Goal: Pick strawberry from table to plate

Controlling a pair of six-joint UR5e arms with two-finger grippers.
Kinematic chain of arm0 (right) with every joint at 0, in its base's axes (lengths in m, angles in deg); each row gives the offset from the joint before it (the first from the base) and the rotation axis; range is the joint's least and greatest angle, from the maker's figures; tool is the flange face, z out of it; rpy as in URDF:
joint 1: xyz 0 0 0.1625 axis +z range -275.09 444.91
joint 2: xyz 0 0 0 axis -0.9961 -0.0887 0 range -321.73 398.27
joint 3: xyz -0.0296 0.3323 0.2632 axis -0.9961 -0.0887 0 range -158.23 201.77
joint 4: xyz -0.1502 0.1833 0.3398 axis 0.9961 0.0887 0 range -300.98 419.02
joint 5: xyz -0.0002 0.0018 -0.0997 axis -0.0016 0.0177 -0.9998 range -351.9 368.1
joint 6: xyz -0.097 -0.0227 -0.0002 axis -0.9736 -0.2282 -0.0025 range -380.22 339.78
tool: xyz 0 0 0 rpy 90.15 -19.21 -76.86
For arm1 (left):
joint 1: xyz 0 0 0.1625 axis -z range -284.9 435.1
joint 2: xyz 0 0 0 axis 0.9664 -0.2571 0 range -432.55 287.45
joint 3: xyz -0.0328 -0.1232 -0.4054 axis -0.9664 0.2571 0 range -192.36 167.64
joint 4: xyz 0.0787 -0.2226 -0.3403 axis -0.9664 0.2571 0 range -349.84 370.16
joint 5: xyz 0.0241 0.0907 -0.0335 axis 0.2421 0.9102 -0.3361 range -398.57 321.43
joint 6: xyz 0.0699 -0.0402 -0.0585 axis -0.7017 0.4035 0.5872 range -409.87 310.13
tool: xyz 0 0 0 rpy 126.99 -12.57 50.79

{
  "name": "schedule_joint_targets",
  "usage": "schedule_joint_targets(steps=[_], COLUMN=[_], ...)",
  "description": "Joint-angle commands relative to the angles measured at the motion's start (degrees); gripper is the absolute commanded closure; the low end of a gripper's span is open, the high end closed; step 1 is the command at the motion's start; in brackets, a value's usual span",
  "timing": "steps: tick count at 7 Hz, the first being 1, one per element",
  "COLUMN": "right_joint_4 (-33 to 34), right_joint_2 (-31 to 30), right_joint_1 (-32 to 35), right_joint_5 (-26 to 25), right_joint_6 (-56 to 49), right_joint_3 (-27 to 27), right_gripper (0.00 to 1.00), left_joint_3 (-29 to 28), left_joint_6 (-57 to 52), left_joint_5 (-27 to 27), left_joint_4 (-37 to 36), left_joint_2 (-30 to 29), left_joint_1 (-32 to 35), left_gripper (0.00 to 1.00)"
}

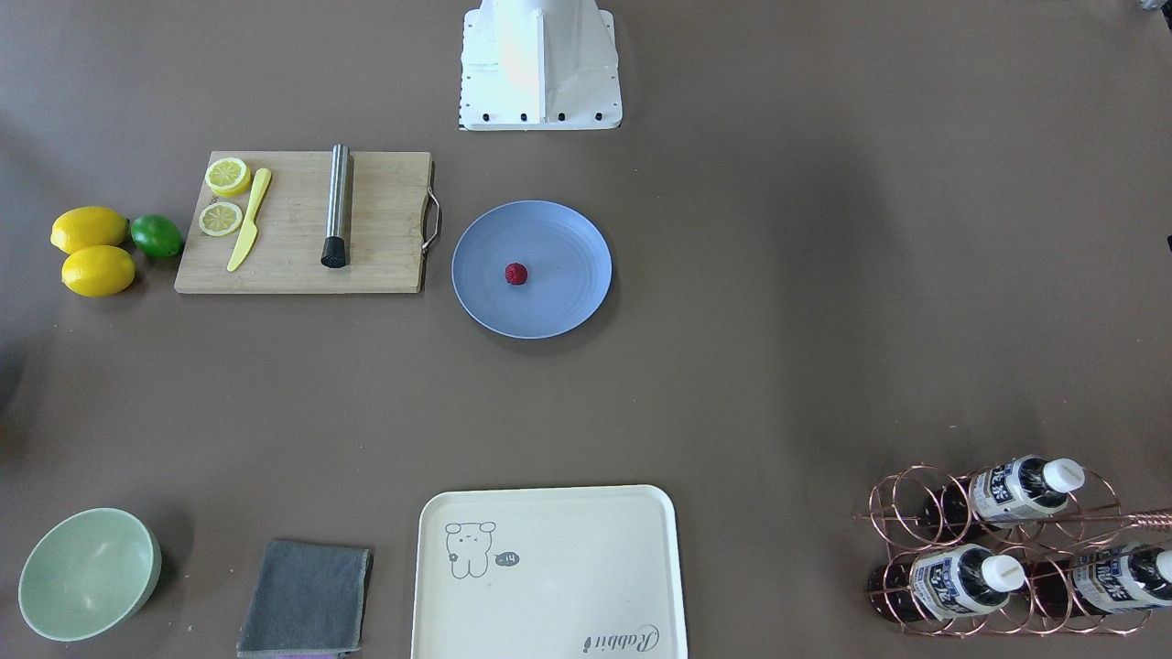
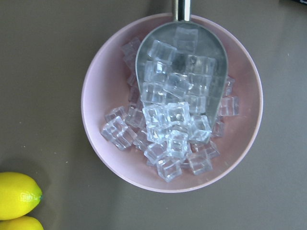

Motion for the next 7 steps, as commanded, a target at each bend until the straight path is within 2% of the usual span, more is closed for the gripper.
schedule_joint_targets(steps=[1, 7], right_joint_4=[0.0, -0.2], right_joint_2=[-0.7, -1.0], right_joint_1=[1.3, 1.3], right_joint_5=[-1.7, -2.9], right_joint_6=[-1.1, -1.3], right_joint_3=[-1.2, -1.1], right_gripper=[0.0, 0.0], left_joint_3=[-0.1, -0.4], left_joint_6=[-0.1, -0.1], left_joint_5=[0.0, 0.2], left_joint_4=[0.0, 0.0], left_joint_2=[0.3, 0.6], left_joint_1=[0.6, 0.6], left_gripper=[0.03, 0.03])
